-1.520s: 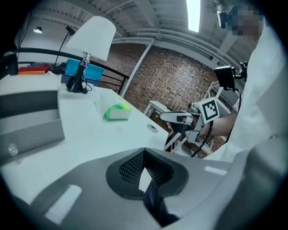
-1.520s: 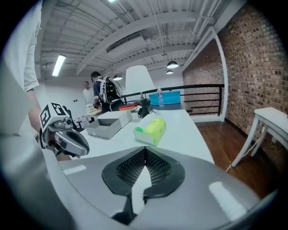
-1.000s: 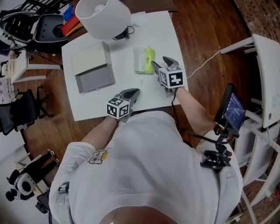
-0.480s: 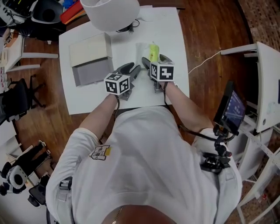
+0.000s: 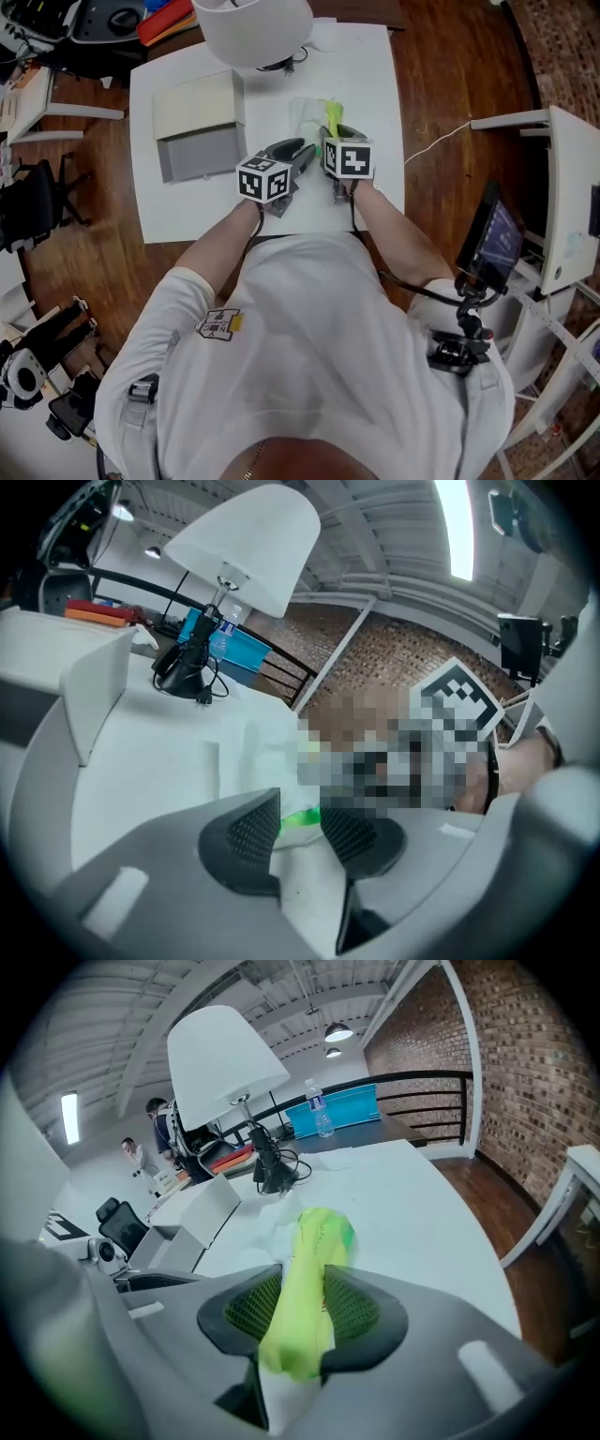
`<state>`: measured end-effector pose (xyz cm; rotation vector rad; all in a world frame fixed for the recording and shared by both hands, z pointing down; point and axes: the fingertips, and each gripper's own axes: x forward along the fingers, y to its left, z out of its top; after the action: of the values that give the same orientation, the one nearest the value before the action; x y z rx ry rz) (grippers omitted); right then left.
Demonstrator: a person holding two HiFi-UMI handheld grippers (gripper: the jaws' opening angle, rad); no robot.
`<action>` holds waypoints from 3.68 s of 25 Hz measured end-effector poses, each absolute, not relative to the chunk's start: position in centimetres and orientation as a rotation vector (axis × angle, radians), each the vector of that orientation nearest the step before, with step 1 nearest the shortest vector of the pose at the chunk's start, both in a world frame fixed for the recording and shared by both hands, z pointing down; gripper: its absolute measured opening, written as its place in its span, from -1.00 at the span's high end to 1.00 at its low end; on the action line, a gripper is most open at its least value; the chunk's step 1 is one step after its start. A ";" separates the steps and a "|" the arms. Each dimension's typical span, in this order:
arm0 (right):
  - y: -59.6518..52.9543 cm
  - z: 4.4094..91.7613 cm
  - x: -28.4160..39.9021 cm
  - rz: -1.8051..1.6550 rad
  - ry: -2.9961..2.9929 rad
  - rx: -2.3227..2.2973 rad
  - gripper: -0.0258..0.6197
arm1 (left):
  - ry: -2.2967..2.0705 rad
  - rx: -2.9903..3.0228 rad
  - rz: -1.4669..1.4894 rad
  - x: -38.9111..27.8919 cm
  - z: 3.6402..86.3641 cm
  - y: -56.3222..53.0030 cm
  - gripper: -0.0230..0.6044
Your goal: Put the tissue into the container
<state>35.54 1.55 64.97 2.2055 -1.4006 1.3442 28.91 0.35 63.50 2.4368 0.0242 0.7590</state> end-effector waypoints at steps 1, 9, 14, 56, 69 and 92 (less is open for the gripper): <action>1.5 64.9 35.4 1.334 -1.411 2.200 0.50 | 0.025 2.433 0.757 28.9 63.5 0.4 0.53; 2.2 65.1 35.8 1.422 -1.479 2.256 0.36 | -0.046 2.395 0.709 26.9 64.3 -1.6 0.53; 2.0 65.6 35.2 1.427 -1.465 2.227 0.42 | -0.002 2.325 0.685 28.1 64.3 -0.6 0.53; -16.3 54.4 18.0 0.964 -2.058 1.601 0.70 | -0.334 2.306 0.280 8.5 57.2 -9.6 0.60; -21.9 59.0 9.9 0.778 -2.045 0.994 0.70 | -0.532 2.226 0.180 -1.1 58.5 -12.0 0.60; -21.3 64.9 8.3 0.508 -1.870 0.384 0.70 | -0.456 2.252 0.333 2.2 61.0 -12.9 0.60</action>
<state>8.30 -21.28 64.88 0.3836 -1.8700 0.5075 2.21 -12.91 61.03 2.2521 -0.4562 0.3331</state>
